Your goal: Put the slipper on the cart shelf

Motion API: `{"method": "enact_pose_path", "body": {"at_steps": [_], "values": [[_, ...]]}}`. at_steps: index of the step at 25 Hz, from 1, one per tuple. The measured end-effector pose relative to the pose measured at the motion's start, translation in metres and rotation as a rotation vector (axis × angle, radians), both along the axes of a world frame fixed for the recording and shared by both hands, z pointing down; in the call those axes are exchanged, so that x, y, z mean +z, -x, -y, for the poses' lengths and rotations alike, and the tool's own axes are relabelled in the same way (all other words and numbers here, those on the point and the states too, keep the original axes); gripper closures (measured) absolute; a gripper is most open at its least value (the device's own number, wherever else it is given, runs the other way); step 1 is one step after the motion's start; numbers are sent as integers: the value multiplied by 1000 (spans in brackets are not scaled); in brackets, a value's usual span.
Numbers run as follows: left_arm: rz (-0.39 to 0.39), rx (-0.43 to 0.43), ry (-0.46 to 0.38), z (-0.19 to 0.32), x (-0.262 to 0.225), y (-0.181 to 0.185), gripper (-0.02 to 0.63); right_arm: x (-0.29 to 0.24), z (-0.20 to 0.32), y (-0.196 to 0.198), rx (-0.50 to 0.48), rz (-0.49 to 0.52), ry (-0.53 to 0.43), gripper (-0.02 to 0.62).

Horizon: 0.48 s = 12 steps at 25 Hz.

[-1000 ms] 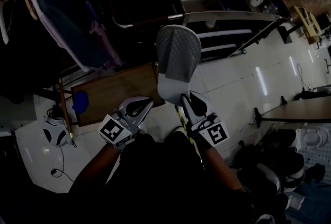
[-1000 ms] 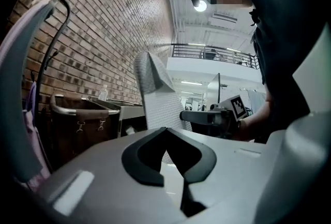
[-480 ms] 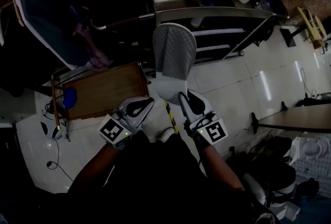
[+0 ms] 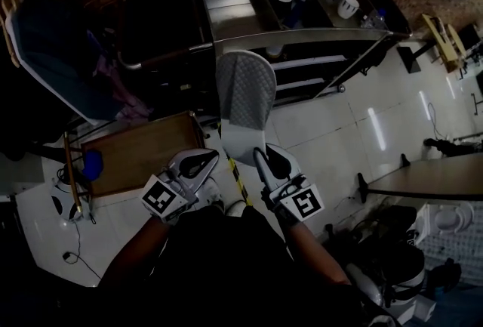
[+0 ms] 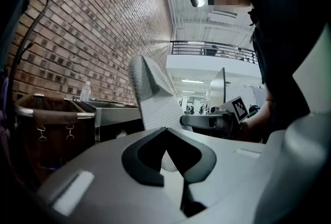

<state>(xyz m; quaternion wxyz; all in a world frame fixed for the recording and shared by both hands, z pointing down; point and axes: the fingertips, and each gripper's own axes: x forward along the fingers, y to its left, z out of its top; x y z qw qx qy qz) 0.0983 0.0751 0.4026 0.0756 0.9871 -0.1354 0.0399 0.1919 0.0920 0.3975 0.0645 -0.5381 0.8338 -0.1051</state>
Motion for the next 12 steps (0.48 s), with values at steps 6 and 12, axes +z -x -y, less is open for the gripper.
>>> {"method": "enact_pose_path", "body": {"at_steps": [6,12], "values": [[-40,31,-8,33,0,-5,601,4,37,-1,-7,-2,25,538],[-38,24,8,49,7,-17,600,12,58,-17,-15,20,44,538]]}}
